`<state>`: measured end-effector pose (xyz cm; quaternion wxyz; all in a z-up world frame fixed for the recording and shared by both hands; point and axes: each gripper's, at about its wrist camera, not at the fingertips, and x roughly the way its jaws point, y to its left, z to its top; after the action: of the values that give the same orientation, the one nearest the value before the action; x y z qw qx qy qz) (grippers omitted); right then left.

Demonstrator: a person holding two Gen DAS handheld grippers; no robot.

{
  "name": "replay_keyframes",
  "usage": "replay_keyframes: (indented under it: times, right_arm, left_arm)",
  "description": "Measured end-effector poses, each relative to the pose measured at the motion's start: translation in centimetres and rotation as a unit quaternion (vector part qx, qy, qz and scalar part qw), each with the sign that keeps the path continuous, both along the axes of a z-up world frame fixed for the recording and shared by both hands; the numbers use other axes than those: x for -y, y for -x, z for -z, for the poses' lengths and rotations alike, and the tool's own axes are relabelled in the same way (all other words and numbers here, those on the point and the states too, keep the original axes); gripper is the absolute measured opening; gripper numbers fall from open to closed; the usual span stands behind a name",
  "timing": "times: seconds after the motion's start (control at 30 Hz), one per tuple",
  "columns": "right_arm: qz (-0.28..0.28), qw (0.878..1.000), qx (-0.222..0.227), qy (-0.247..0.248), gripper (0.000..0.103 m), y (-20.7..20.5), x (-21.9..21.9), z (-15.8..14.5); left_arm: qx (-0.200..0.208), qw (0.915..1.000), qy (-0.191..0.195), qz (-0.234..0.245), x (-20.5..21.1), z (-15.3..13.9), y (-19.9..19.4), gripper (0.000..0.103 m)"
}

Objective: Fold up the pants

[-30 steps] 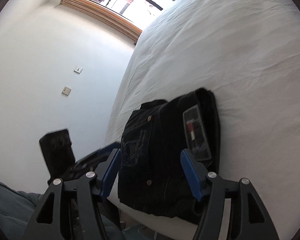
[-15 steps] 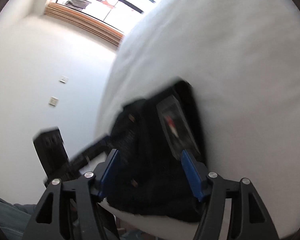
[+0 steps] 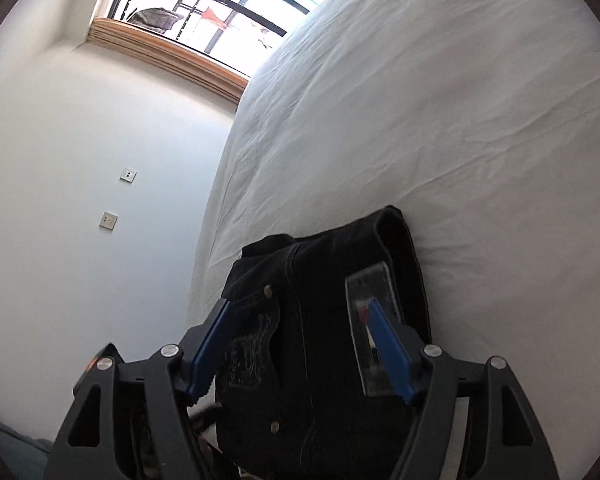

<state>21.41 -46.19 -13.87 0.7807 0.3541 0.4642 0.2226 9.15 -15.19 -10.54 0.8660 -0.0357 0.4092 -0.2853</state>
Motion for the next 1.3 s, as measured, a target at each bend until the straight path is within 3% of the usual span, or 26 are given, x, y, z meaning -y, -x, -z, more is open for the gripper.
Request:
replay_keyframes:
  times: [0.07, 0.2, 0.37, 0.47, 0.57, 0.67, 0.8, 0.87, 1.0, 1.13, 1.3]
  right_arm:
    - [0.009, 0.999, -0.005, 0.034, 0.076, 2.1, 1.0, -0.2]
    - [0.025, 0.998, -0.037, 0.04, 0.076, 3.1, 2.6, 1.5]
    - [-0.001, 0.996, -0.073, 0.056, 0.076, 0.9, 1.6, 4.0]
    - [-0.013, 0.995, -0.077, 0.057, 0.071, -0.1, 0.8, 4.7]
    - [-0.027, 0.994, -0.089, 0.06, 0.048, -0.7, 0.2, 5.0]
    - [-0.038, 0.991, -0.083, 0.101, 0.044, -0.9, -0.7, 4.6]
    - [-0.033, 0.987, -0.078, 0.138, 0.033, -0.3, -0.9, 3.7]
    - [-0.041, 0.981, -0.065, 0.176, 0.025, 0.0, -2.1, 2.6]
    - [-0.053, 0.968, -0.036, 0.242, 0.021, 0.4, -4.6, 0.0]
    - [-0.056, 0.965, 0.0, 0.256, 0.019, 0.8, -5.7, -2.9]
    - [-0.064, 0.964, 0.048, 0.253, 0.018, -0.8, -7.5, -6.2]
  left_arm:
    - [-0.006, 0.999, 0.017, -0.04, -2.2, -0.2, -0.6, 0.075]
    - [-0.09, 0.9917, 0.031, -0.086, -4.9, 2.1, -3.2, 0.076]
    - [-0.177, 0.9811, 0.035, -0.071, -3.5, 4.7, -5.8, 0.076]
    - [-0.196, 0.9787, 0.035, -0.051, -2.3, 5.4, -6.5, 0.076]
    - [-0.198, 0.9793, 0.023, -0.035, -1.1, 5.7, -6.9, 0.076]
    - [-0.205, 0.9779, 0.026, -0.034, -0.5, 6.2, -7.4, 0.073]
    - [-0.198, 0.9796, 0.027, -0.023, -0.1, 5.6, -7.5, 0.041]
    - [-0.19, 0.9812, 0.025, -0.02, 0.0, 4.8, -7.3, 0.032]
    - [-0.189, 0.9806, 0.043, -0.027, -0.7, 3.5, -7.4, 0.023]
    - [-0.163, 0.9844, 0.06, -0.028, -2.2, 0.3, -7.7, 0.022]
    - [-0.1, 0.993, 0.046, -0.044, -5.2, -4.5, -9.7, 0.022]
